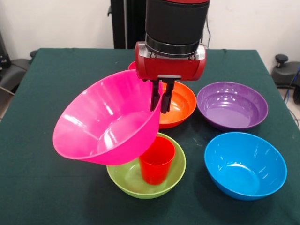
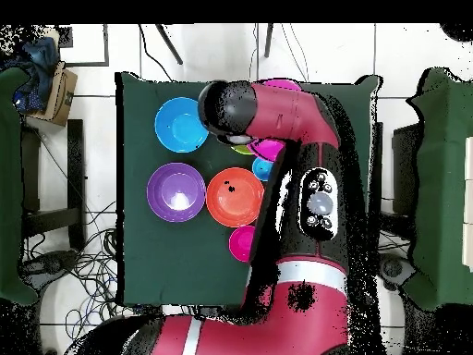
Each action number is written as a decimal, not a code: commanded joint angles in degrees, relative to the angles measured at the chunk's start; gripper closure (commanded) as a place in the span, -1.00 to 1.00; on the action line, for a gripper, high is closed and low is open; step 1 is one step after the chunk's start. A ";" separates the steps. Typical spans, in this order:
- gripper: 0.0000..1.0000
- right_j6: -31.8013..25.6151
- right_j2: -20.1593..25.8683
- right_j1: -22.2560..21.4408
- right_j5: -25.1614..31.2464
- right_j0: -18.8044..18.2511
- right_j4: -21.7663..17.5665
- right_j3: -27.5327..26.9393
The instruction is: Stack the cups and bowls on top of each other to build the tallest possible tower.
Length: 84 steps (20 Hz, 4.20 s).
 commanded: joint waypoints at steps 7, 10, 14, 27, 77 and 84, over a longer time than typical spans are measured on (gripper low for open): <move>1.00 9.19 1.27 0.97 4.45 3.38 0.60 -0.31; 1.00 9.31 1.06 1.23 4.06 3.75 0.63 -0.32; 1.00 9.64 0.70 1.66 2.90 4.30 0.66 -0.14; 1.00 9.24 0.19 2.58 1.53 5.18 0.51 0.39; 1.00 3.87 5.06 0.42 -4.67 2.00 1.60 7.03; 1.00 1.06 6.07 0.44 -3.26 1.32 0.99 6.82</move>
